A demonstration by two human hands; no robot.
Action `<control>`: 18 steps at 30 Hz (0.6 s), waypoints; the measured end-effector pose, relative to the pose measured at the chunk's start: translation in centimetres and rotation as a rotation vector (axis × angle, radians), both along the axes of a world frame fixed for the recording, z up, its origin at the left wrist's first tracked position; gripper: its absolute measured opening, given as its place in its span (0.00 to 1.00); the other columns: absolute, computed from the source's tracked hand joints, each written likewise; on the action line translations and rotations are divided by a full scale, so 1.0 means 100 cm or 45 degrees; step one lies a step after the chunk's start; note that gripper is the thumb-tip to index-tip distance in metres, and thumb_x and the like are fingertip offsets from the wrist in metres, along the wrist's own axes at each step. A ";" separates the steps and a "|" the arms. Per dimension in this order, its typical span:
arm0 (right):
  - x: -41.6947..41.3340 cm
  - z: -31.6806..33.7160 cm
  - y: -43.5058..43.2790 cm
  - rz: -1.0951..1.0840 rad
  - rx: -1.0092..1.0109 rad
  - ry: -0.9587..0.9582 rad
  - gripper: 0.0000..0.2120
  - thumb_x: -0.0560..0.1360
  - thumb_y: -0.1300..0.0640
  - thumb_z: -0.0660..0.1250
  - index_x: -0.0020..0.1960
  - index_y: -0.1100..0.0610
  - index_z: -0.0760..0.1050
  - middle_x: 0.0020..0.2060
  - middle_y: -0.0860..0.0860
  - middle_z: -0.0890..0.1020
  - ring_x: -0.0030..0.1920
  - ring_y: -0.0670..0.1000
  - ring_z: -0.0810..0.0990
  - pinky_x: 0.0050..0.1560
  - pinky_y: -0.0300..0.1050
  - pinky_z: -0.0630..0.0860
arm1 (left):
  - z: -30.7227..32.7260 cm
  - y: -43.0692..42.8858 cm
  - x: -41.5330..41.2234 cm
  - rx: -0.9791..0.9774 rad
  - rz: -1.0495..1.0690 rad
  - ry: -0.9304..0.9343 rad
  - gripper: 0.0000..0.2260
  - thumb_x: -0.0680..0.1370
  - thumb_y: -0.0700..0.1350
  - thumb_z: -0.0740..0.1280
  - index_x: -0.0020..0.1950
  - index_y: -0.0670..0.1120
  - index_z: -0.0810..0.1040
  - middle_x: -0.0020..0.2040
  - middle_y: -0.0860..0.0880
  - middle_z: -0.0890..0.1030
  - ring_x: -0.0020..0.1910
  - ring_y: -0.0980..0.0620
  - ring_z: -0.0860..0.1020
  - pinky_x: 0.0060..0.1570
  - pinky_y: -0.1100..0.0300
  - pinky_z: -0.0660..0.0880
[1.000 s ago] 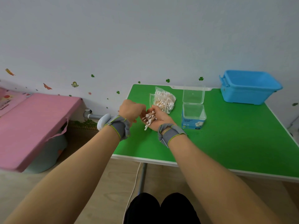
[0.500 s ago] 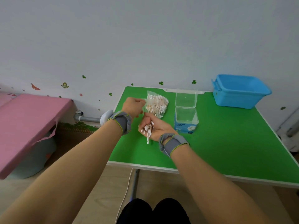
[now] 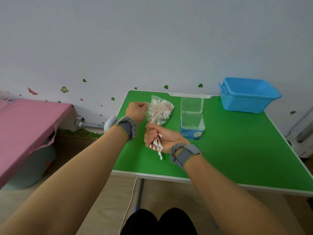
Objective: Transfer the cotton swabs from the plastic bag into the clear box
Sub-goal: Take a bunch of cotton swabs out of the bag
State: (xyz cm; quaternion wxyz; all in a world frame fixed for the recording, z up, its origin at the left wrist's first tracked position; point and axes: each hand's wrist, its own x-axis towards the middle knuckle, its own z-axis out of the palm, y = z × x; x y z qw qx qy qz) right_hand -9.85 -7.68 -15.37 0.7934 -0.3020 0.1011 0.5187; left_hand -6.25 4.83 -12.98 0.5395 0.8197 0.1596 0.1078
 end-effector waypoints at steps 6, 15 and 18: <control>0.004 0.003 -0.002 0.072 -0.069 -0.060 0.15 0.79 0.55 0.59 0.34 0.55 0.64 0.19 0.47 0.69 0.19 0.44 0.69 0.24 0.36 0.73 | 0.003 -0.003 -0.004 -0.056 -0.014 -0.013 0.12 0.78 0.45 0.65 0.59 0.43 0.80 0.29 0.48 0.72 0.21 0.54 0.67 0.25 0.64 0.65; 0.006 0.005 -0.003 0.146 -0.215 -0.212 0.17 0.81 0.55 0.56 0.35 0.57 0.65 0.19 0.46 0.67 0.18 0.43 0.67 0.23 0.34 0.71 | 0.007 -0.001 0.001 -0.224 0.113 0.060 0.10 0.77 0.42 0.65 0.57 0.41 0.80 0.28 0.47 0.64 0.26 0.51 0.62 0.21 0.67 0.61; 0.009 0.005 -0.003 0.138 -0.246 -0.224 0.15 0.81 0.56 0.57 0.36 0.57 0.65 0.19 0.46 0.67 0.18 0.43 0.67 0.23 0.35 0.71 | 0.012 -0.003 -0.003 -0.206 0.136 0.117 0.04 0.73 0.42 0.69 0.42 0.41 0.78 0.28 0.48 0.65 0.26 0.50 0.63 0.25 0.63 0.62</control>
